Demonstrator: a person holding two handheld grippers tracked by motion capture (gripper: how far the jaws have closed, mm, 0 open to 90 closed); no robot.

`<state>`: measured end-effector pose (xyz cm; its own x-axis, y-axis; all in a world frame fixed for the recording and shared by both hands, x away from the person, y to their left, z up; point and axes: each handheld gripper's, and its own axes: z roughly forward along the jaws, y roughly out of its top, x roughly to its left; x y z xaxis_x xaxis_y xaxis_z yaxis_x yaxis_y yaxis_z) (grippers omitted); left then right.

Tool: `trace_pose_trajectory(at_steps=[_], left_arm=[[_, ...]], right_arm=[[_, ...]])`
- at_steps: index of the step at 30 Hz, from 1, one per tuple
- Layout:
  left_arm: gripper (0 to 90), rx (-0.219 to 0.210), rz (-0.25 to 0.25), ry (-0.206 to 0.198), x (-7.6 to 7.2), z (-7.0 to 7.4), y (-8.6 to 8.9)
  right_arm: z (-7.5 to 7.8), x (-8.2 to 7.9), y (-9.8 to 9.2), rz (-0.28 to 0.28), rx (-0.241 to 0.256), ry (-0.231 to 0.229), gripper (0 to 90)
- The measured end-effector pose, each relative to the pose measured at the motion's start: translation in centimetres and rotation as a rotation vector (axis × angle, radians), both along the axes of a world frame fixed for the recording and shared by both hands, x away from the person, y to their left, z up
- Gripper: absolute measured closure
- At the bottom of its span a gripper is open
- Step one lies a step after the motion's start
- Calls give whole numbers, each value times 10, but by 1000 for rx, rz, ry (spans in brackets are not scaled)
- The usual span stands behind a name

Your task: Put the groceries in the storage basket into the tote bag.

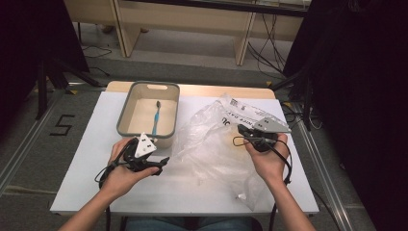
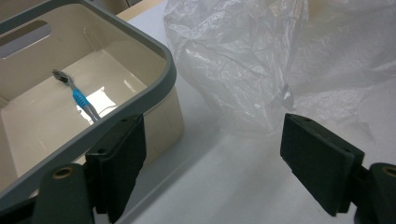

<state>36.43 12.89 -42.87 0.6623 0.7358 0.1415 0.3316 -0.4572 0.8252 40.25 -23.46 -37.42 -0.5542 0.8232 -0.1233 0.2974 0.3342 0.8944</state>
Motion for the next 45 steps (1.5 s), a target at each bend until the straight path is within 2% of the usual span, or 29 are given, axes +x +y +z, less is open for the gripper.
trace_pose_trajectory(at_steps=[7,14,21,28,35,45], left_arm=[[219,-9,-1,7,1,-2,3],[215,-36,18,-4,5,7,7],[215,-53,48,-2,13,15,15],[216,-72,104,15,24,23,29],[218,-66,116,54,36,30,33],[217,-83,170,111,66,36,38]], right_arm=[[0,2,0,-10,4,2,900],[0,2,-1,-9,2,5,900],[0,1,-1,-10,2,3,900],[0,1,-1,-4,3,5,900],[0,0,-3,-5,8,3,900],[-1,0,-2,-1,8,3,900]])
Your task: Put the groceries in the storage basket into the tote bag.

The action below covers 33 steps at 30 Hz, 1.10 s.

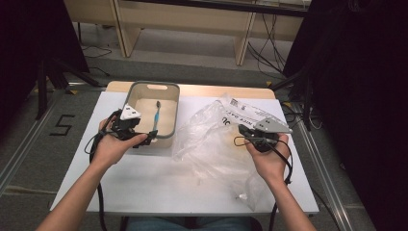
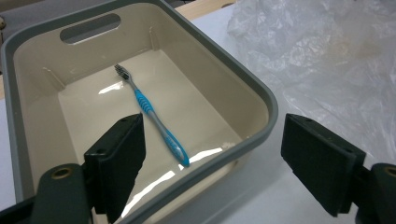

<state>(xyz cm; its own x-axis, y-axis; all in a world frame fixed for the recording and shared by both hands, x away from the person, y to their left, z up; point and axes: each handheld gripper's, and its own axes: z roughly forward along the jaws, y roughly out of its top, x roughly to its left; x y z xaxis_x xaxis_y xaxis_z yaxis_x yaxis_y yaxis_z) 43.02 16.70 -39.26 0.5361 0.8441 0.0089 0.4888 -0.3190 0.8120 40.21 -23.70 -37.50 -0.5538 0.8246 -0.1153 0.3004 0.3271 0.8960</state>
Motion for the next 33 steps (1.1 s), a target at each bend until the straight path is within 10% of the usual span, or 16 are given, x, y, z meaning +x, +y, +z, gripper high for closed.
trace_pose_trajectory(at_steps=[33], left_arm=[[255,186,130,140,117,-6,-23]], right_arm=[[-3,-1,3,6,-9,9,900]])
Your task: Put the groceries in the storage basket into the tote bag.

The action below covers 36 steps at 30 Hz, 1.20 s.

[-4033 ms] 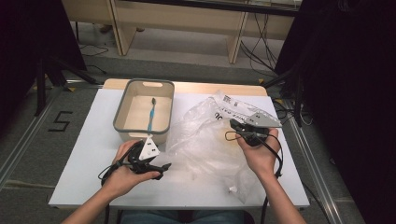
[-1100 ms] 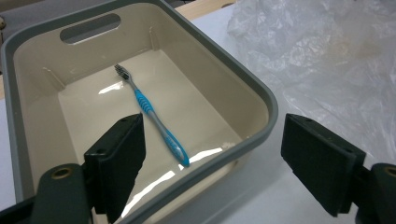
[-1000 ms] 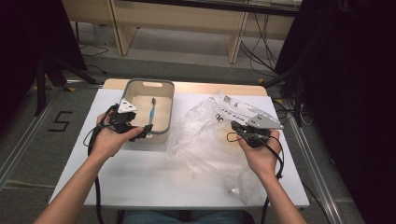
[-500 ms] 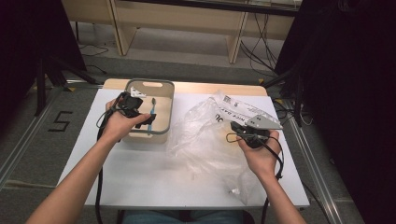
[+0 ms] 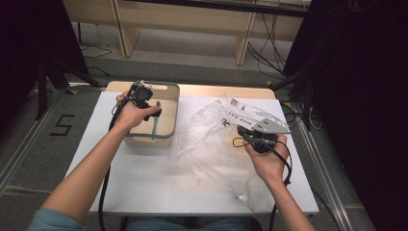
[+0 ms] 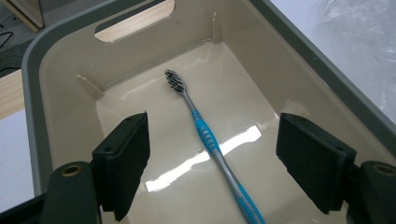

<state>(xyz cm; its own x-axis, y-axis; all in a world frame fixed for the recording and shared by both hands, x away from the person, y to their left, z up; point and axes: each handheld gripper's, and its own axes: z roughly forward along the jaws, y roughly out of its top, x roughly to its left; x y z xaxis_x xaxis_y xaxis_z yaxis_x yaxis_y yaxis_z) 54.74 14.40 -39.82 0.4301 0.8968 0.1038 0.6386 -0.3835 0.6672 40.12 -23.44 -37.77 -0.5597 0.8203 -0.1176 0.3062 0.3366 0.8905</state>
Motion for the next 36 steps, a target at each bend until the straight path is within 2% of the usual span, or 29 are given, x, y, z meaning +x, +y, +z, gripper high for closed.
trace_pose_trajectory(at_steps=[5,12,14,19,23,29,36], left_arm=[[274,34,13,25,16,-4,-4],[308,35,56,93,32,-16,-7],[311,20,57,117,34,-21,-8],[333,30,73,122,39,-27,-9],[338,34,81,112,42,-30,-8],[339,49,85,131,46,-38,-9],[343,47,82,152,48,-45,-15]], right_arm=[[0,0,0,0,2,1,900],[0,0,-1,-1,2,1,900],[0,0,0,1,1,2,900],[0,0,0,2,-4,3,900],[0,0,0,1,-4,4,900],[-1,0,0,2,-5,4,900],[-1,0,0,2,-5,6,900]])
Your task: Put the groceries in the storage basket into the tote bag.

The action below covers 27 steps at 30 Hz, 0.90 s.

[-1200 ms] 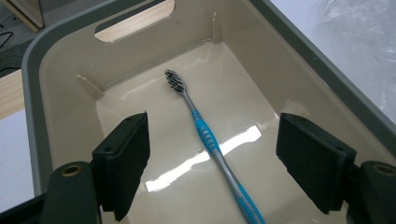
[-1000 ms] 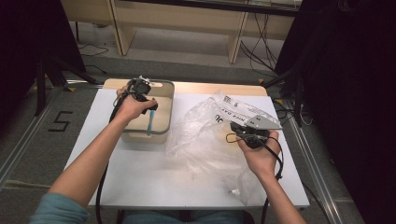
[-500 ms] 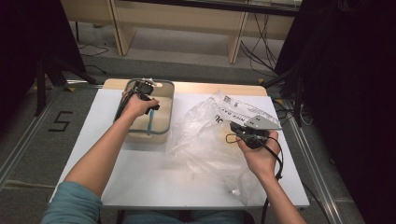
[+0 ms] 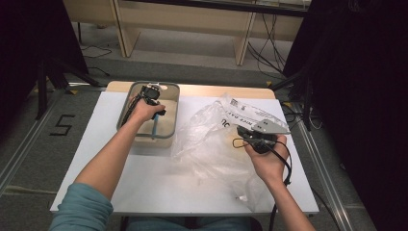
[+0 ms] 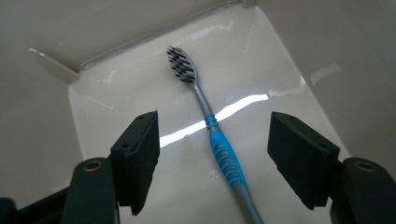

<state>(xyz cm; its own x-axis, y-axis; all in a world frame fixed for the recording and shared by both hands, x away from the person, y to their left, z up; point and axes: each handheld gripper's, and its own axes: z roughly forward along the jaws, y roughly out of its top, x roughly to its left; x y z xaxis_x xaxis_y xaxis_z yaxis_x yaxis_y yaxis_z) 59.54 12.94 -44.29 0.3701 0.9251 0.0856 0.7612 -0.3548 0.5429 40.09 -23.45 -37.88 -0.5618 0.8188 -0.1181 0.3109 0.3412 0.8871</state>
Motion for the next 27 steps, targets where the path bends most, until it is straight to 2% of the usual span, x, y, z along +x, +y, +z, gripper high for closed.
trace_pose_trajectory(at_steps=[10,24,27], left_arm=[[390,6,10,33,3,-8,-2],[481,8,14,113,3,-18,-3],[507,-2,21,128,4,-19,-2]], right_arm=[[0,0,0,0,2,1,900],[0,0,1,2,1,0,900],[0,0,0,2,2,-1,900]])
